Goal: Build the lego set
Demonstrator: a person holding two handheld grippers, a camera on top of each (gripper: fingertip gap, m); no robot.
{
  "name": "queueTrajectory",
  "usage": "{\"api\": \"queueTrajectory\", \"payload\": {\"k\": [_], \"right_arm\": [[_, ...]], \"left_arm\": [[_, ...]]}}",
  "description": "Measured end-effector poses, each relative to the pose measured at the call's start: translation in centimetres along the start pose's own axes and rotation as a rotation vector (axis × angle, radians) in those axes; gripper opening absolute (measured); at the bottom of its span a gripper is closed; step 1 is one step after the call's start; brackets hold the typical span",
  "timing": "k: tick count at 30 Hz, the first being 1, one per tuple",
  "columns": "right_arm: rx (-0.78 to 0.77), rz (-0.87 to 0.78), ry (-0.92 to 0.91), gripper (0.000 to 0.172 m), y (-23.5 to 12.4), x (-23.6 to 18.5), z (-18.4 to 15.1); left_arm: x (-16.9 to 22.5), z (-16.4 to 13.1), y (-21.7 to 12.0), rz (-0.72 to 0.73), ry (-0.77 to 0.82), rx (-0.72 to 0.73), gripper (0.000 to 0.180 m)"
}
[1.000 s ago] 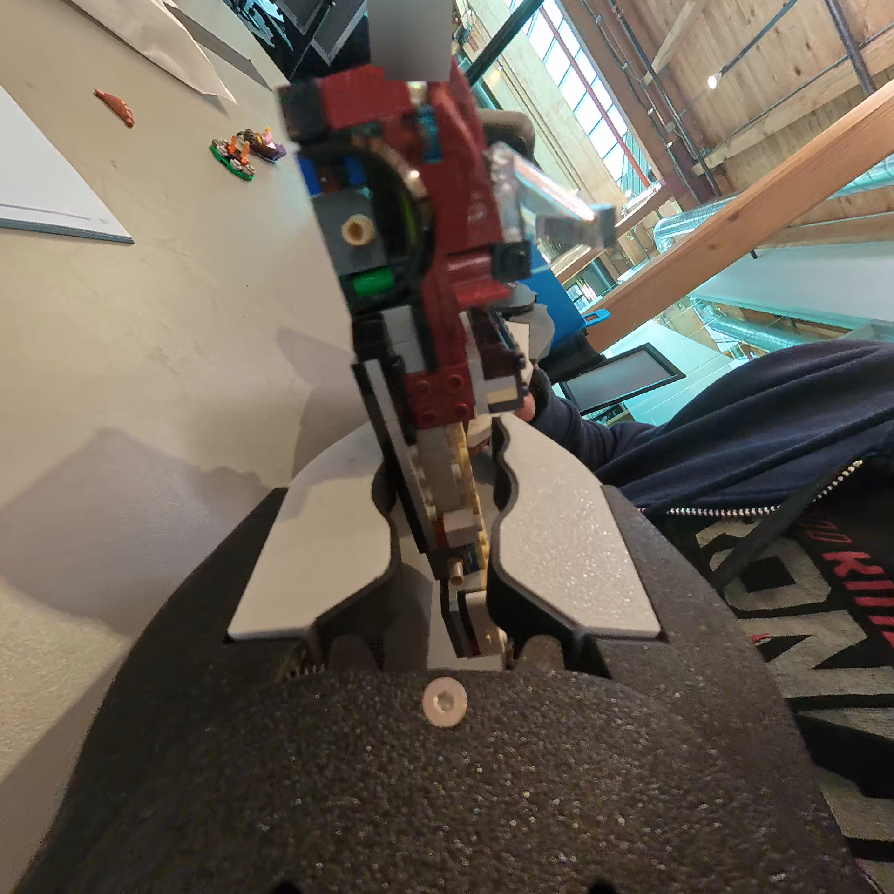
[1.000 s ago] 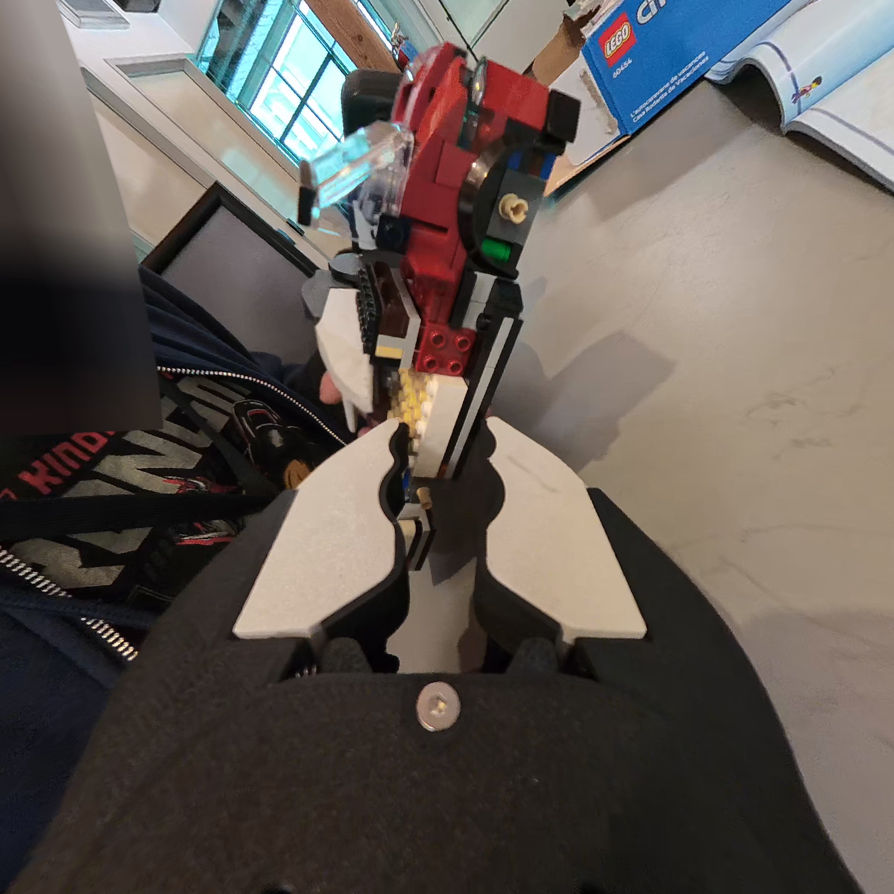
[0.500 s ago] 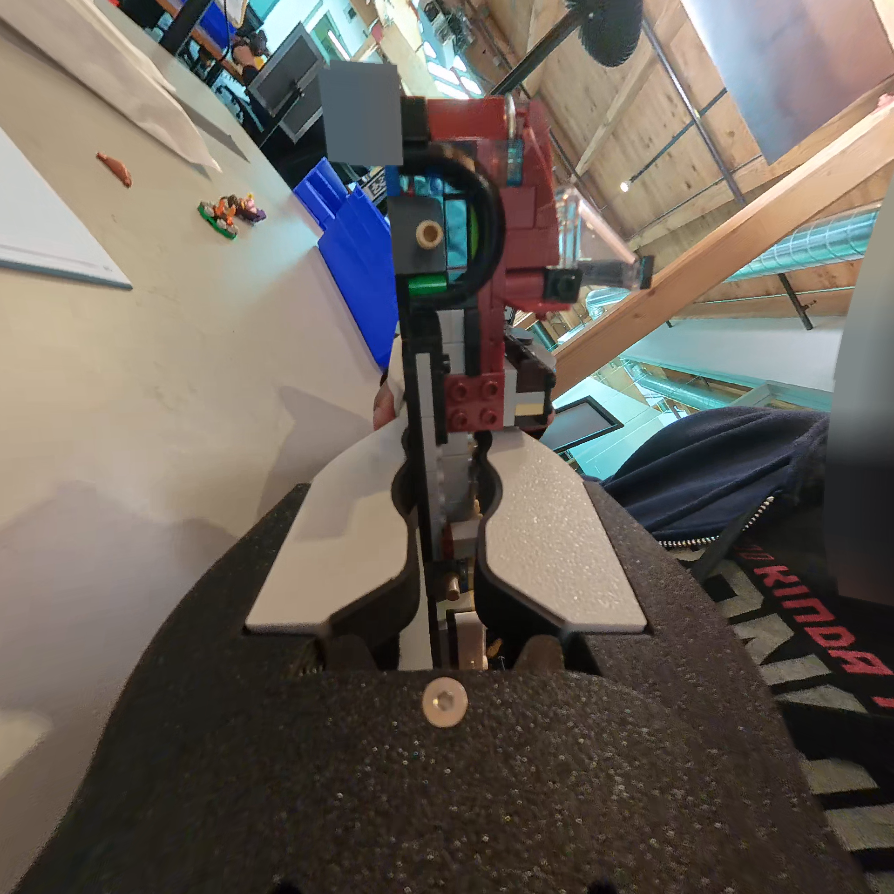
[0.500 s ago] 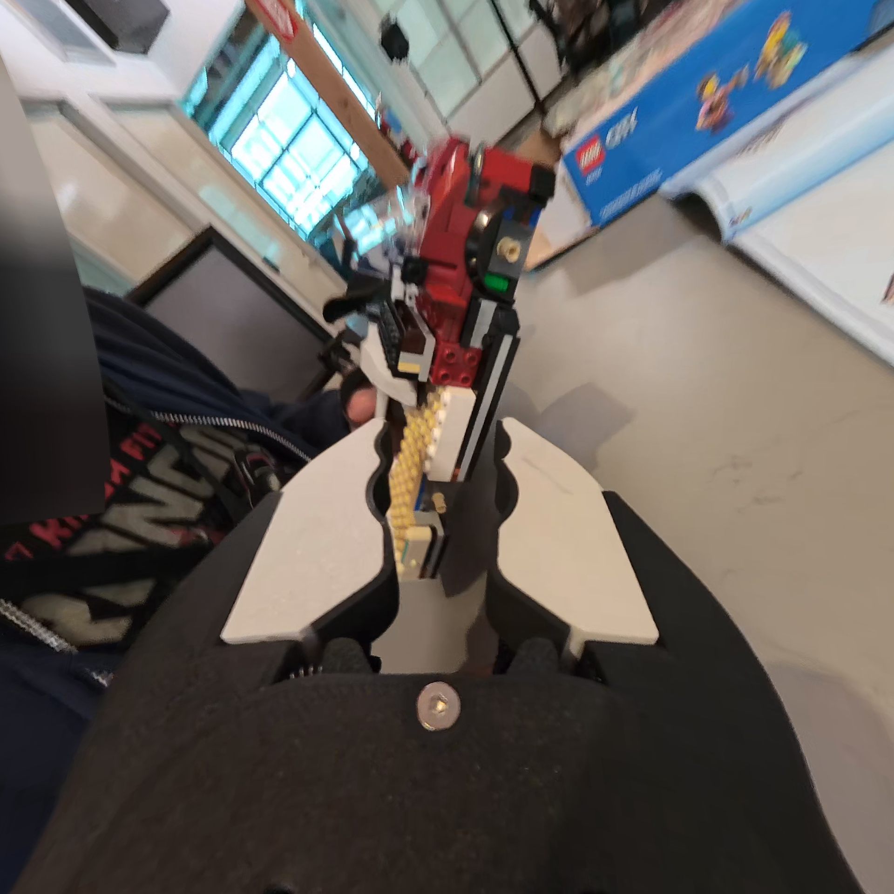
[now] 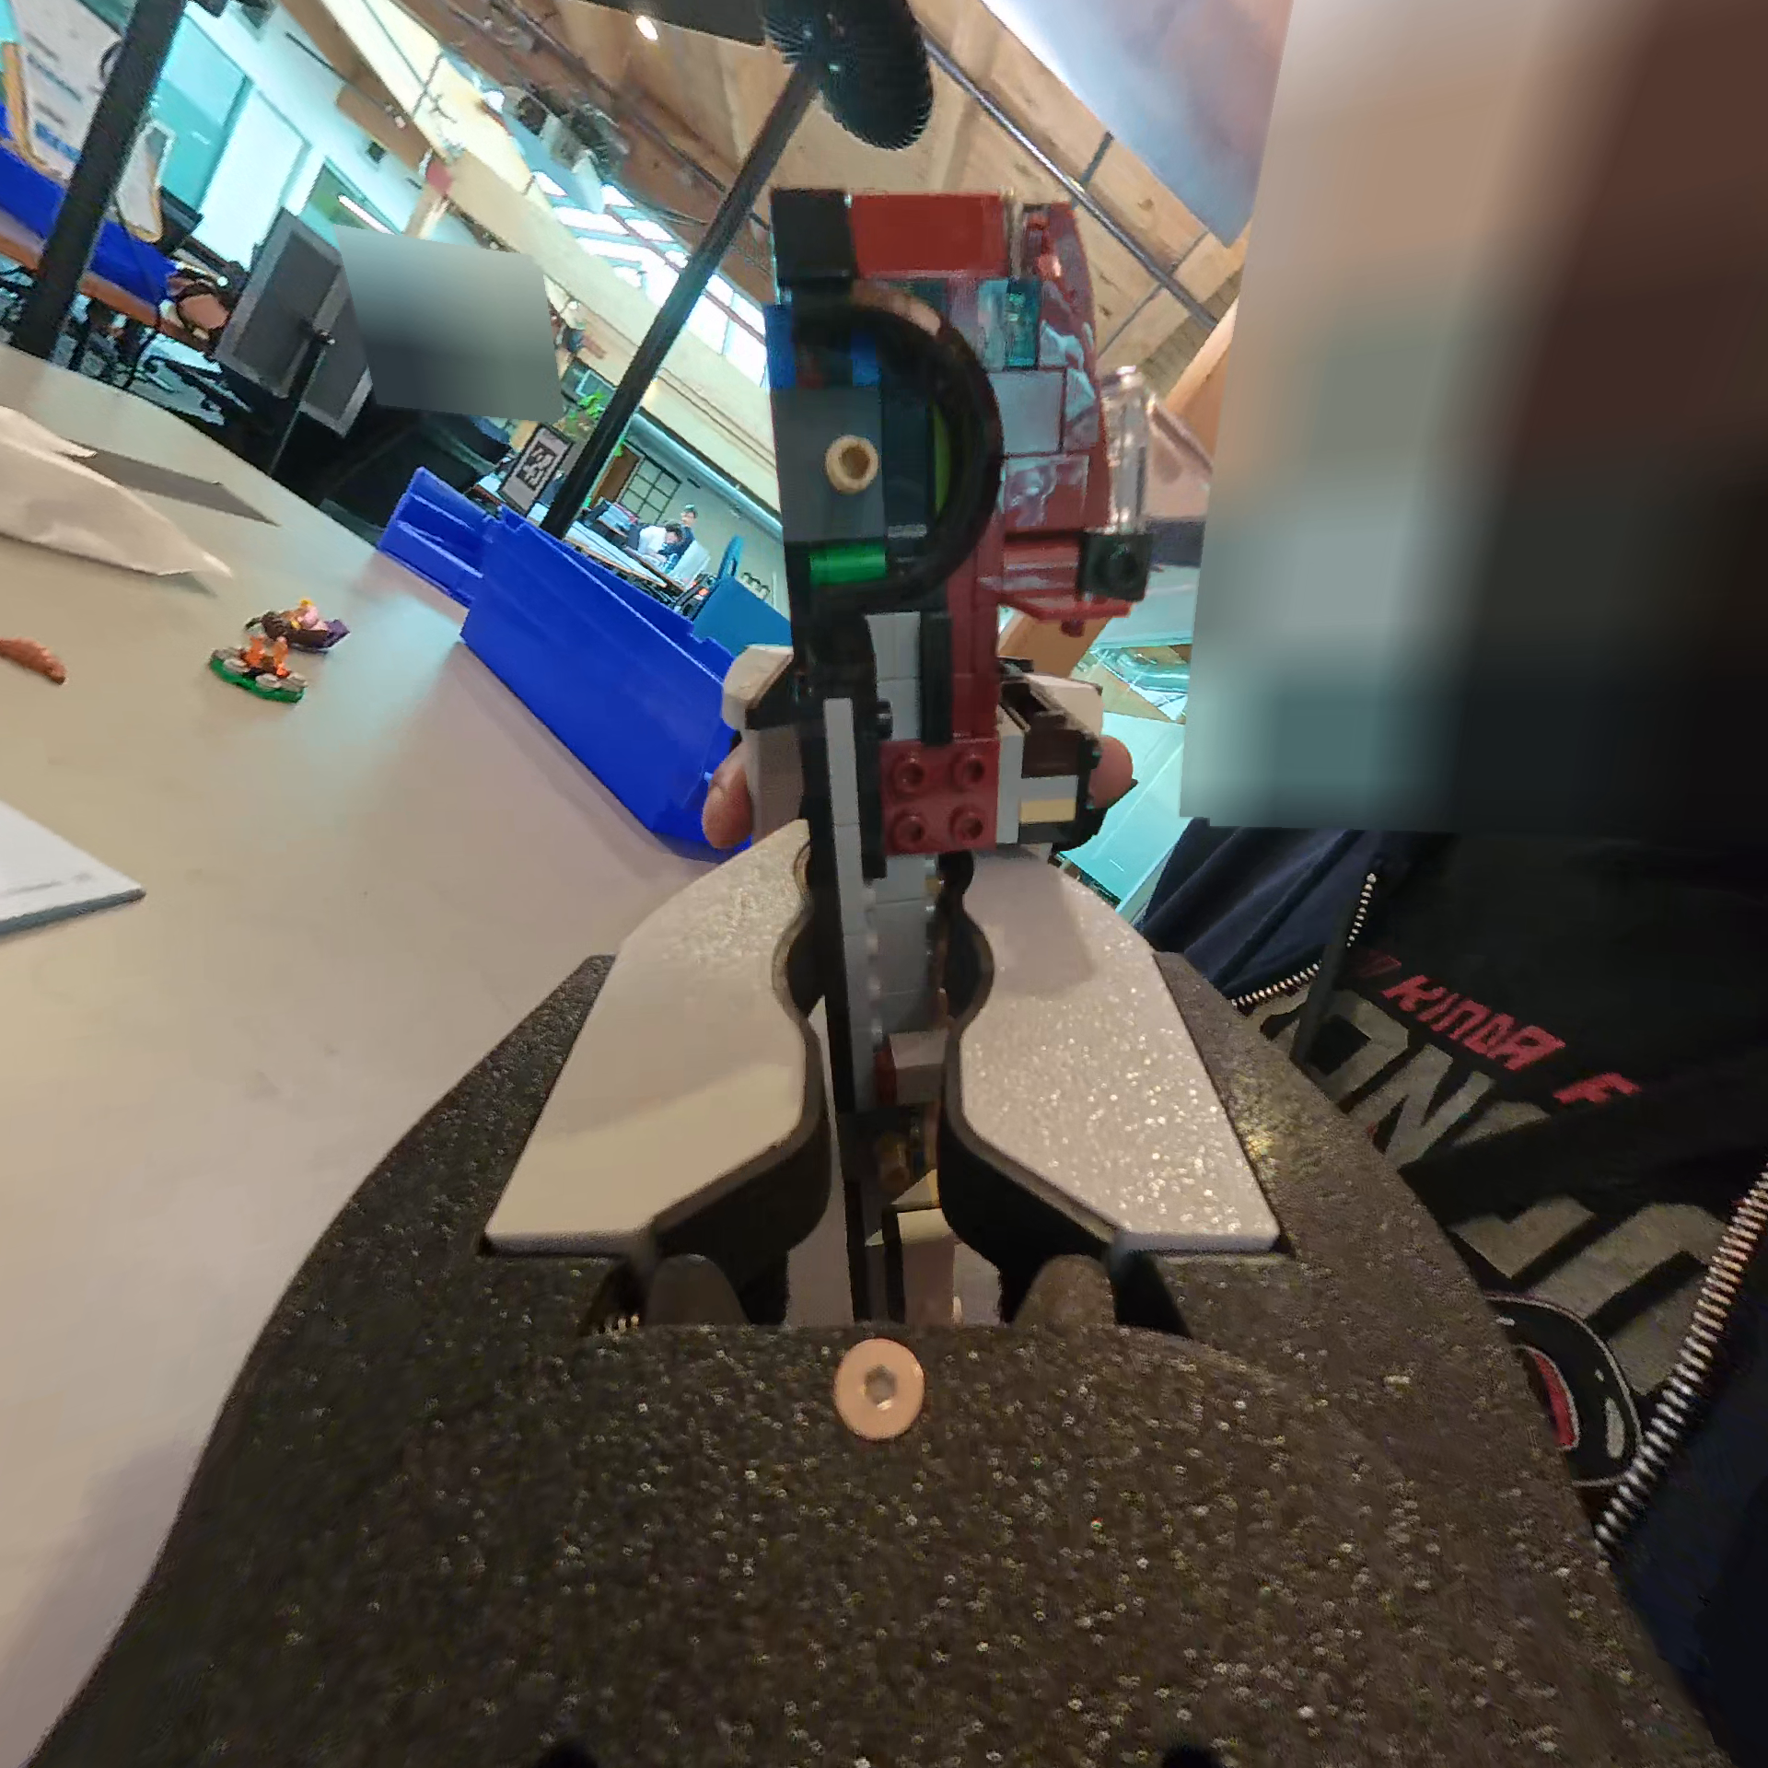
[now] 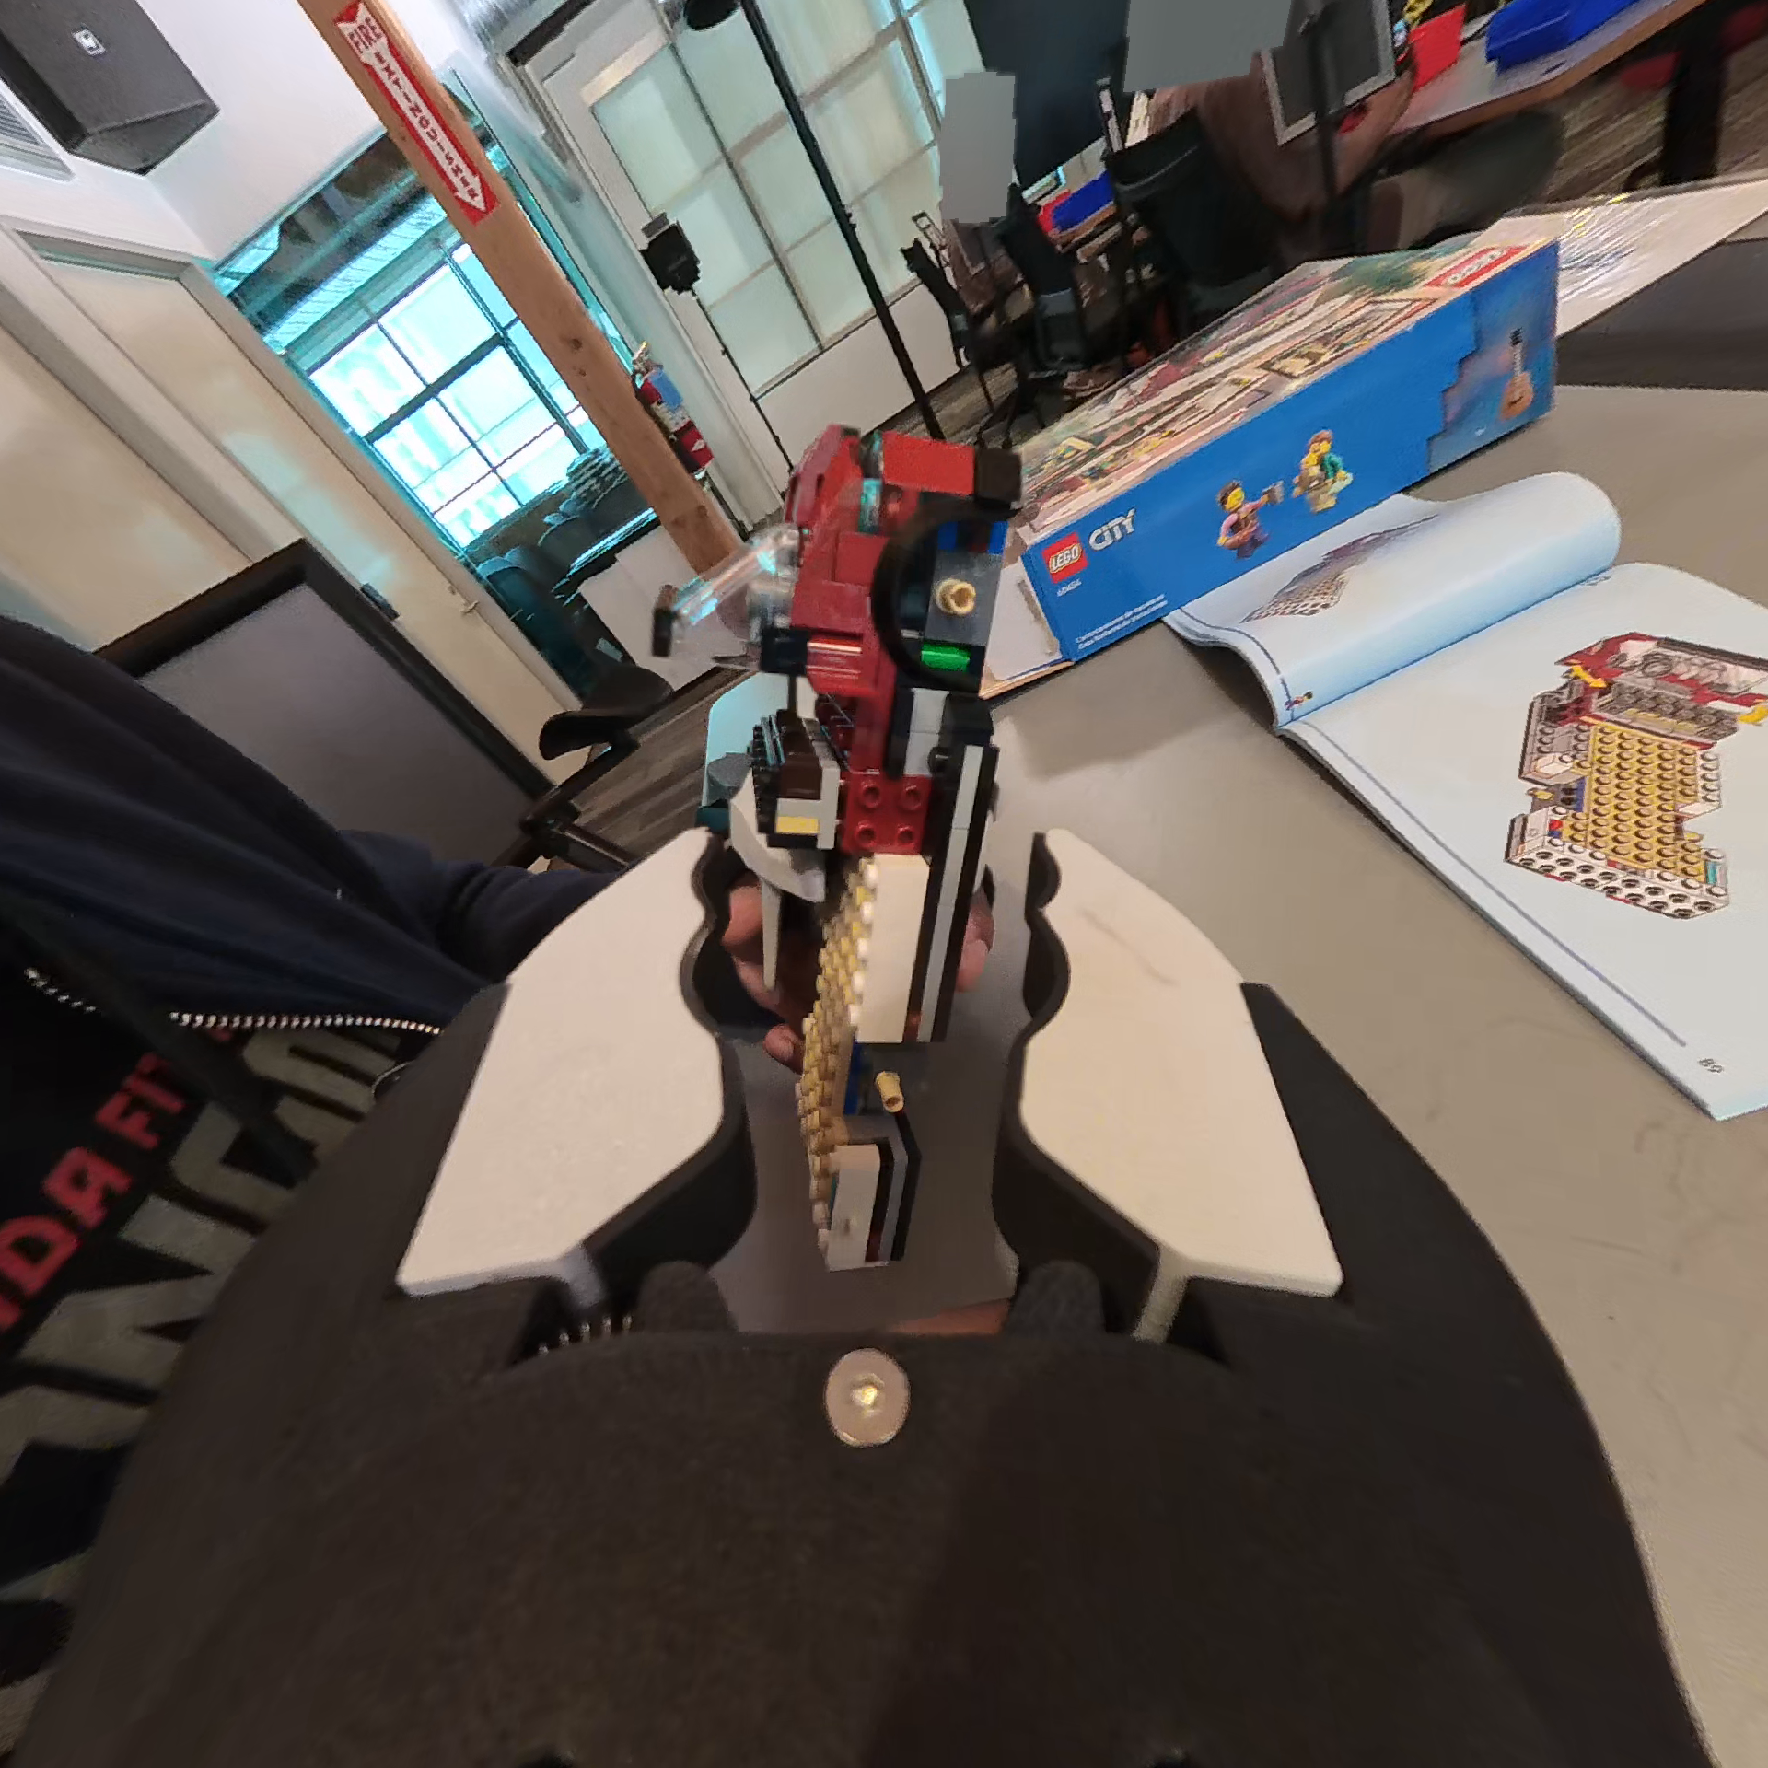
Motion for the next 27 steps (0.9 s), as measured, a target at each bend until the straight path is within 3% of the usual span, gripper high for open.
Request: {"api": "queueTrajectory", "payload": {"k": [9,16,27], "right_arm": [[0.049,-0.009,-0.001,0.057,0.0,-0.2,0.5],[0.067,0.004,-0.010,0.048,-0.2,-0.4,0.5],[0.067,0.030,-0.026,0.046,-0.2,-0.7,0.3]], "left_arm": [[0.0,0.0,0.9,-0.066,0.043,-0.010,0.021],[0.1,-0.4,1.3,-0.063,0.062,-0.045,0.021],[0.6,-0.5,1.3,-0.063,0.099,-0.051,0.021]]}}
Point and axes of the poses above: each gripper's, where its closed fingertips meet, y out along the fingers, z out of its top, x = y × z across the jaws, the point moved 2 cm from there along -y, back along the fingers, and after that the axes turned 14 degrees about y, right-handed, at the moved point
